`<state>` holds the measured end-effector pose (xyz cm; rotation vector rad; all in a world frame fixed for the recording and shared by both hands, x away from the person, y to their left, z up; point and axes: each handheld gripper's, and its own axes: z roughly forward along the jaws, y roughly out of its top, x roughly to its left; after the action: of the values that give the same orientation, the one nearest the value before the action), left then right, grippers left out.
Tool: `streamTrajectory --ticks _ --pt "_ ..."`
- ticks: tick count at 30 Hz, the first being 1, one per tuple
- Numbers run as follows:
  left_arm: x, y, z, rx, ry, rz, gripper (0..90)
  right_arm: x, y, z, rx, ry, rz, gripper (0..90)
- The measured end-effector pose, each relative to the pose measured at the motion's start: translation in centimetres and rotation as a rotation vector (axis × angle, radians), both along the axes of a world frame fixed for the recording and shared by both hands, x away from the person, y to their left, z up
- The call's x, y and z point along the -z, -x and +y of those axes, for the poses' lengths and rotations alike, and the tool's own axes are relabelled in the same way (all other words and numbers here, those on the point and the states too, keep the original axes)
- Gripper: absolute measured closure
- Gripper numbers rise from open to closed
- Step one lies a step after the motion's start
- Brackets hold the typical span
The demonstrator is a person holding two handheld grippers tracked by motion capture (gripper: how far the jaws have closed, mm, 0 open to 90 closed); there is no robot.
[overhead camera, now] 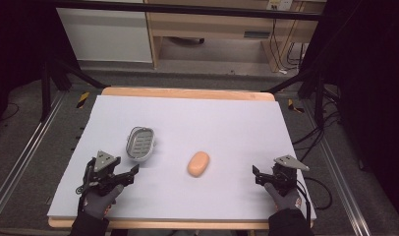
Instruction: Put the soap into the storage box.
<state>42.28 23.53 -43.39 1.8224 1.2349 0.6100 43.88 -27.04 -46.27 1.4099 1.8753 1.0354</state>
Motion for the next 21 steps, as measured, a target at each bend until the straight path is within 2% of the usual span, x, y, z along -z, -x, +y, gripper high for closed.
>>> streamTrajectory --ticks 15,21 --pt "-0.7 -0.3 -1.1 0.026 0.010 -0.008 25.0 0.1 -0.1 0.1 0.004 0.009 0.009 6.8" --pt "-0.9 -0.5 -1.9 0.042 0.001 -0.008 24.8 0.1 -0.1 0.2 0.008 0.013 0.007 6.8"
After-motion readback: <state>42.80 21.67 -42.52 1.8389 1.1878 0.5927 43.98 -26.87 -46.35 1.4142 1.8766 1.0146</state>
